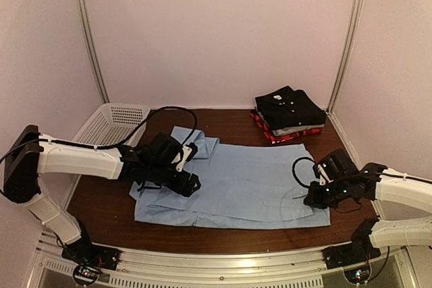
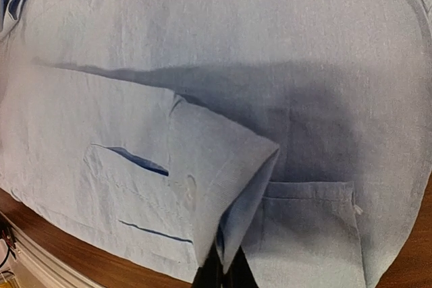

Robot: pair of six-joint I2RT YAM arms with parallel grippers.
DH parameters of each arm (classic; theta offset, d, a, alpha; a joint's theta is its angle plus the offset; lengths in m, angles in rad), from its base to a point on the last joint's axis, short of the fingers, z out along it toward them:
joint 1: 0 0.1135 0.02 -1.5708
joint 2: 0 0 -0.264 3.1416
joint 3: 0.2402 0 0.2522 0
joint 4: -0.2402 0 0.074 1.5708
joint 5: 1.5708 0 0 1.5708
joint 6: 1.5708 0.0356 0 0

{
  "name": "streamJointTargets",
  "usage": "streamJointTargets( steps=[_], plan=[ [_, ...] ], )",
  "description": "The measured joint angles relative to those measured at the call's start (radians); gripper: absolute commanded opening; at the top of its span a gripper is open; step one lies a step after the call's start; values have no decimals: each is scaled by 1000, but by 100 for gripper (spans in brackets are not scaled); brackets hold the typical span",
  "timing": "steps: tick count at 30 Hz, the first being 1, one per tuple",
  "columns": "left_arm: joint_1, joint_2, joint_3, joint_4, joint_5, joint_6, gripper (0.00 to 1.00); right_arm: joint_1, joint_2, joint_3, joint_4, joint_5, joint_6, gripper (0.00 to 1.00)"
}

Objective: Fold and stack the long sleeve shirts
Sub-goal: Place the sleeve of the 1/3-folded shirt.

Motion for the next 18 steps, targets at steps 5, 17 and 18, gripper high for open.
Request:
streamJointTargets(
  steps=[5,17,18],
  plan=[
    [-53,-5,0,31,-8,-13,80,0,32,0,-9,26,2,3],
    [-146,101,-3,67,-115,-19,79,0,68,-1,-46,94,21,35],
    [-157,118,-6,66,-132,-21,79,0,66,-1,-51,101,23,38]
  ],
)
